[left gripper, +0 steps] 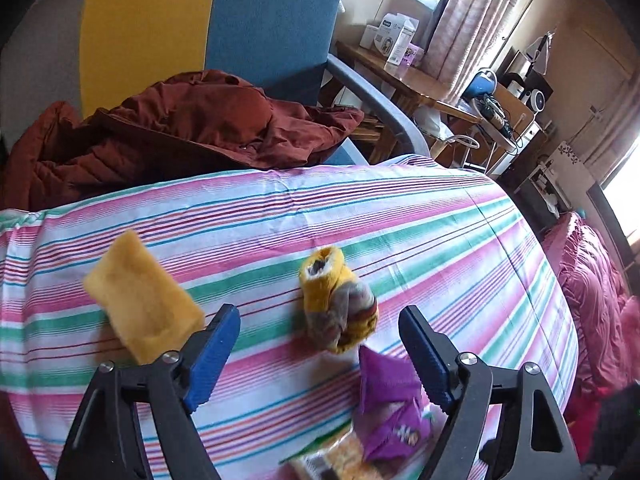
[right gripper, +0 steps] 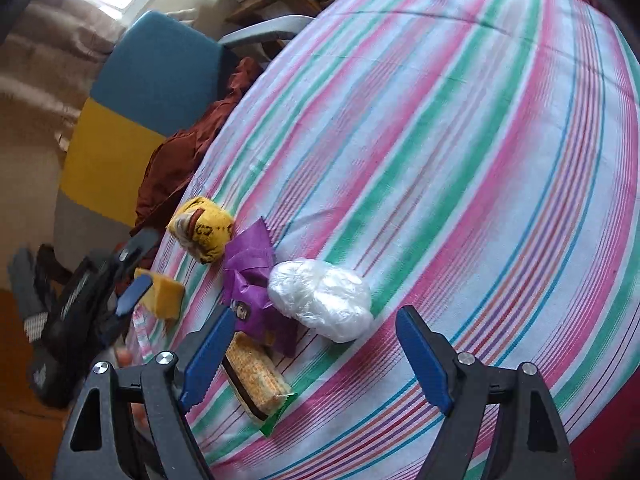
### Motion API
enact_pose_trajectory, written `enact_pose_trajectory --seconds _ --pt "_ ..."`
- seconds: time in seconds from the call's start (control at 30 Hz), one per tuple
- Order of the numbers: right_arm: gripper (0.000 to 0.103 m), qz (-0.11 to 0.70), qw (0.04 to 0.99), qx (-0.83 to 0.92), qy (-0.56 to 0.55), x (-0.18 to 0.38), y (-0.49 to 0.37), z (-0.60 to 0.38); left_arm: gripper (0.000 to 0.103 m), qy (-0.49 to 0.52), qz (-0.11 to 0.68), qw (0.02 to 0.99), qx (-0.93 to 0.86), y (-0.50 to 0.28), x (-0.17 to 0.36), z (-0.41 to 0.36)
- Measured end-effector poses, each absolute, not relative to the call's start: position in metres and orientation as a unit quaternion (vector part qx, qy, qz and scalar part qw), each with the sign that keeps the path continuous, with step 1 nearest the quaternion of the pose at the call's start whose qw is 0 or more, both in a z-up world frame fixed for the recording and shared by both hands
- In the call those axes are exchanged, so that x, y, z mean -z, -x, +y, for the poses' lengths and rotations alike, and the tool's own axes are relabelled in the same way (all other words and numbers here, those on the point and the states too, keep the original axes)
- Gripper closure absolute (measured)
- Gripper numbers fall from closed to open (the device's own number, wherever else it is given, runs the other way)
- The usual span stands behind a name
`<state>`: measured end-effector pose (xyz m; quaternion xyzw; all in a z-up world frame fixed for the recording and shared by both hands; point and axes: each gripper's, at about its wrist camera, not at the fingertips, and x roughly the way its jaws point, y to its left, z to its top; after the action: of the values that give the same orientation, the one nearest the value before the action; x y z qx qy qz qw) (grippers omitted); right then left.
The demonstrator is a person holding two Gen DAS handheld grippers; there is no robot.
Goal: Organize objects
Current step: 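Grasp the yellow plush toy with the left gripper, then grasp the purple snack bag with the right gripper while the left lifts the plush toy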
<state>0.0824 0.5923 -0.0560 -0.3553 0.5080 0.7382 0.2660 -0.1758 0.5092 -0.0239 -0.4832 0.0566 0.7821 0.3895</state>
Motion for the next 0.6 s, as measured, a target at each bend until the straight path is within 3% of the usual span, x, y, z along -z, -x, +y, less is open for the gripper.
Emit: enact_pose_trajectory --seconds 0.23,0.3,0.37,0.43,0.6 --pt "0.026 0.412 0.224 -0.796 0.384 0.037 -0.055 0.566 0.024 0.498 0.066 0.386 -0.774 0.19 0.05 0.543" --pt "0.027 0.411 0.213 -0.791 0.399 0.043 -0.05 0.563 0.034 0.516 0.069 0.384 -0.762 0.195 0.063 0.548" --pt "0.028 0.409 0.212 -0.788 0.408 0.046 -0.047 0.563 0.054 0.534 0.067 0.392 -0.746 0.196 0.074 0.549" --pt "0.028 0.4 0.214 -0.789 0.414 0.047 -0.046 0.561 0.067 0.528 0.058 0.406 -0.744 0.192 0.072 0.545" --pt "0.032 0.388 0.213 -0.792 0.42 0.047 -0.046 0.56 0.07 0.509 0.069 0.413 -0.752 0.173 0.055 0.515"
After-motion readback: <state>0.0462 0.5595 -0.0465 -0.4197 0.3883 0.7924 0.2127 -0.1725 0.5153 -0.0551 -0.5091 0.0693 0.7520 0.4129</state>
